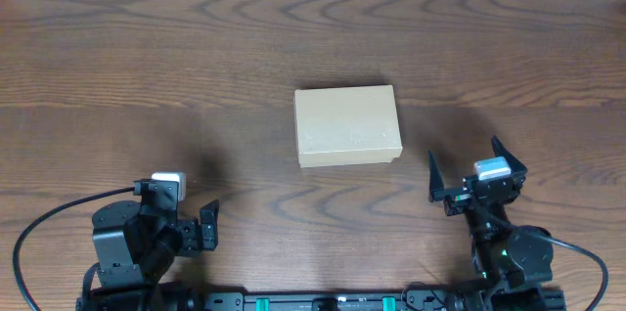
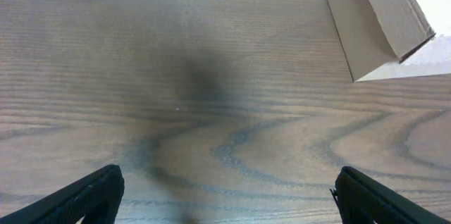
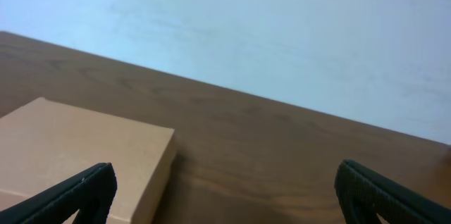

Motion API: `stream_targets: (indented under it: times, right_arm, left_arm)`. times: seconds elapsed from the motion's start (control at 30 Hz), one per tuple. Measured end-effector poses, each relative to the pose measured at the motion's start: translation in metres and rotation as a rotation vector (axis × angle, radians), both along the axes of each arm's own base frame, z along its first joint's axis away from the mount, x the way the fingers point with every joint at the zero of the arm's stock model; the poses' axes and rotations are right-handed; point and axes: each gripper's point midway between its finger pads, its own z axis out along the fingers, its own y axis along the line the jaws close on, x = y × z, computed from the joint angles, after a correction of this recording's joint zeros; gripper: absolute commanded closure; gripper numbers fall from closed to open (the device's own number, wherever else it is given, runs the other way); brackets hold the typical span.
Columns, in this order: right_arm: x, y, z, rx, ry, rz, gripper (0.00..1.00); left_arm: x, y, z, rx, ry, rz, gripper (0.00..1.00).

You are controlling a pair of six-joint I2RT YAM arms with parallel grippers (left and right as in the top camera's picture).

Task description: Pack container

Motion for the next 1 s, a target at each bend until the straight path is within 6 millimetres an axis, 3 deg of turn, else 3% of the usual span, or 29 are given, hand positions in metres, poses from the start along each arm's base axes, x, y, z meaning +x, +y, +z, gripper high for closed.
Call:
stream_targets:
  times: [0.27,0.6,1.0]
  right_arm:
    - [0.0,-0.01,-0.015,-0.003,-0.014,-0.046,0.01]
    - [0.002,-0.011,-0.062,0.001,0.025,-0.052,0.01]
    - [0.003,-0.013,-0.064,0.037,0.04,-0.061,0.01]
  left_arm:
    - [0.0,0.0,0.0,0.0,0.0,0.0,0.05]
    - [0.0,0.0,0.0,0.0,0.0,0.0,0.05]
    - [0.0,0.0,0.0,0.0,0.0,0.0,0.05]
